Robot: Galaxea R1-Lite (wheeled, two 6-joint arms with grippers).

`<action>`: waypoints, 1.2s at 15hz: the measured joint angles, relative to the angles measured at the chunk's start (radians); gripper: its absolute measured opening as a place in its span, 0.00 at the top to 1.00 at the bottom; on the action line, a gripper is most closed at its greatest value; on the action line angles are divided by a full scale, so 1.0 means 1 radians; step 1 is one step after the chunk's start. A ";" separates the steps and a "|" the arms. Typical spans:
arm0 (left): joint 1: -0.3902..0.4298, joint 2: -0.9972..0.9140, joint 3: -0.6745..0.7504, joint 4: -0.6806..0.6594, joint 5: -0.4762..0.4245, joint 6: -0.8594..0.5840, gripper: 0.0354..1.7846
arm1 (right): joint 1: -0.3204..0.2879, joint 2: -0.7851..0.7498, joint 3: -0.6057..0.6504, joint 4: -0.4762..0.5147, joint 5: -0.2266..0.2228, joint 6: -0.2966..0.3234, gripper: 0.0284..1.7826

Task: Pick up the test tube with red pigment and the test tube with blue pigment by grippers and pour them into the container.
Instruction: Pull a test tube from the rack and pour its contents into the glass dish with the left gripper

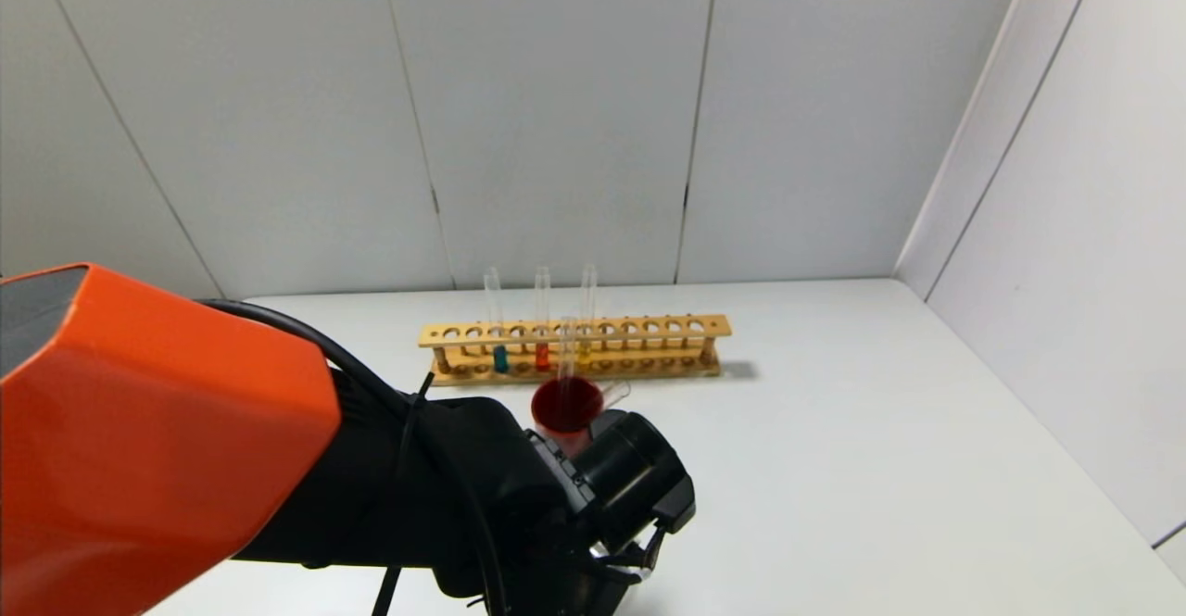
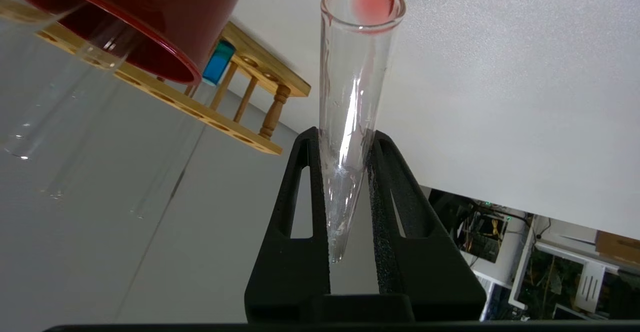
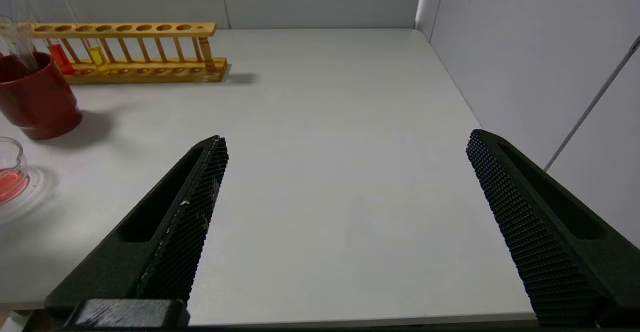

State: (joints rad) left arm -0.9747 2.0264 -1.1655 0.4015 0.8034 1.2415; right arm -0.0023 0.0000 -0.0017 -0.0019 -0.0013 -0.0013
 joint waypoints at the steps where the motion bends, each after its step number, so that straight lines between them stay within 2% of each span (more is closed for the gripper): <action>1: -0.003 0.009 -0.017 0.010 0.005 0.000 0.85 | 0.000 0.000 0.000 0.000 0.000 0.000 0.02; 4: -0.004 0.033 -0.066 0.070 0.008 -0.009 0.85 | 0.000 0.000 0.000 0.000 0.000 0.000 0.02; 11: -0.004 0.058 -0.092 0.096 0.009 -0.004 0.85 | 0.000 0.000 0.000 0.000 0.000 0.000 0.02; 18: -0.006 0.061 -0.160 0.205 0.026 -0.001 0.85 | 0.000 0.000 0.000 0.000 0.000 0.000 0.02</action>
State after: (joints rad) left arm -0.9804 2.0872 -1.3257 0.6066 0.8289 1.2402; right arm -0.0028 0.0000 -0.0017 -0.0019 -0.0013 -0.0013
